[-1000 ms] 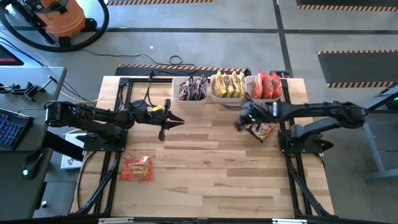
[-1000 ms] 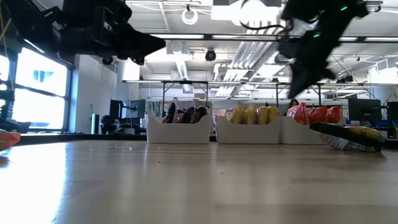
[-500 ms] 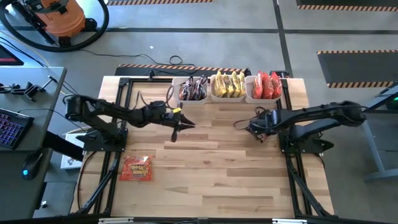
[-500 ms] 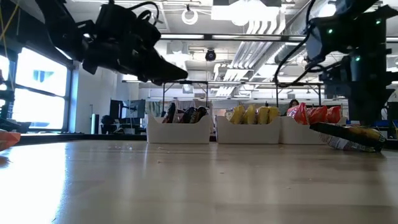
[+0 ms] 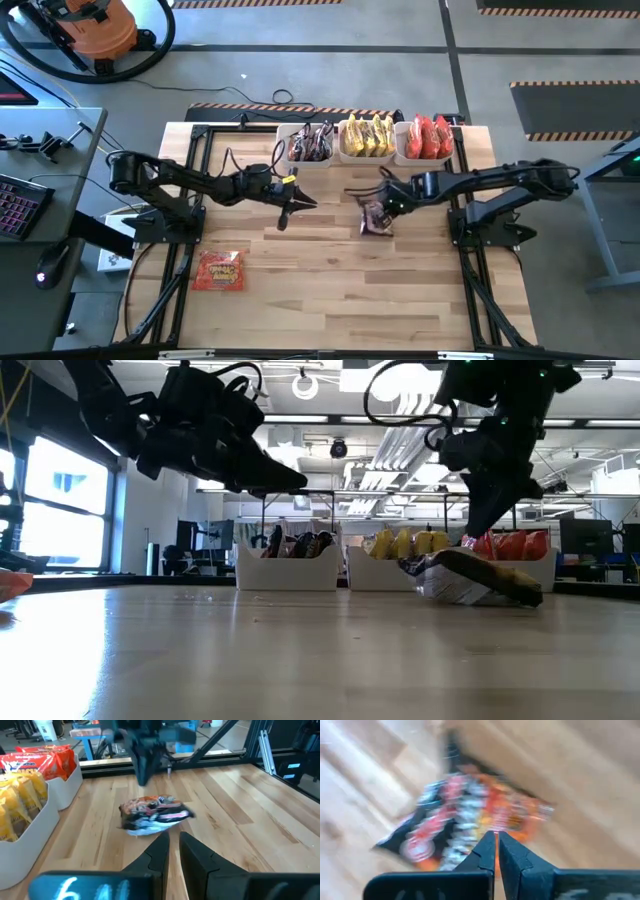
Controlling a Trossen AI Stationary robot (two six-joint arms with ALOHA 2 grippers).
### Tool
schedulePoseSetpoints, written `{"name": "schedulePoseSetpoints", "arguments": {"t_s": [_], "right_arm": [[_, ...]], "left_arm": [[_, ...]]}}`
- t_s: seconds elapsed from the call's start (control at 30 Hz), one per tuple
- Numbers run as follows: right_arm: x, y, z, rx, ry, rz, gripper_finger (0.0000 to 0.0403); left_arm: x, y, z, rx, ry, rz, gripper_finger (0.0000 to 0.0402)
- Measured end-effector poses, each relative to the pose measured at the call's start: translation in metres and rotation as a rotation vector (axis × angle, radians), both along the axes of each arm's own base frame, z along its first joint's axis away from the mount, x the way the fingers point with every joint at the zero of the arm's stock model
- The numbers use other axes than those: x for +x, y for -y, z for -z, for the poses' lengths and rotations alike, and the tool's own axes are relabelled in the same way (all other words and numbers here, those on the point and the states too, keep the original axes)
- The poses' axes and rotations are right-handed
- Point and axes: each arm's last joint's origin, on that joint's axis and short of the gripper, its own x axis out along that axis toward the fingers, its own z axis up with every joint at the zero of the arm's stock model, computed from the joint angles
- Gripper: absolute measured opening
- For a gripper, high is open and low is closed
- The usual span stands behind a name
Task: Sort Maruchan noodles
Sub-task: Put the black noodle into the left white bin
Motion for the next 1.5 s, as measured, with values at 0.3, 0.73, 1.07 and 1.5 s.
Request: {"name": "schedulePoseSetpoints", "arguments": {"t_s": [0.3, 0.73, 1.07, 1.5], "right_arm": [[-0.021, 0.010, 0.013, -0.026, -0.193, 0.115, 0.0000], [-0.016, 0.010, 0.070, -0.015, 0.139, 0.111, 0.0000], [0.042, 0.037, 0.083, -0.223, 0.559, -0.278, 0.0000], [0.100, 0.011, 0.046, -0.003, 0.519, -0.688, 0.0000]], "left_arm": [[0.000, 0.000, 0.001, -0.002, -0.013, 0.000, 0.0035], [-0.001, -0.001, 0.002, 0.024, -0.022, -0.039, 0.0035], [-0.001, -0.001, 0.002, 0.025, -0.021, -0.041, 0.0035], [0.000, -0.002, 0.013, 0.025, -0.087, -0.044, 0.0035]]}}
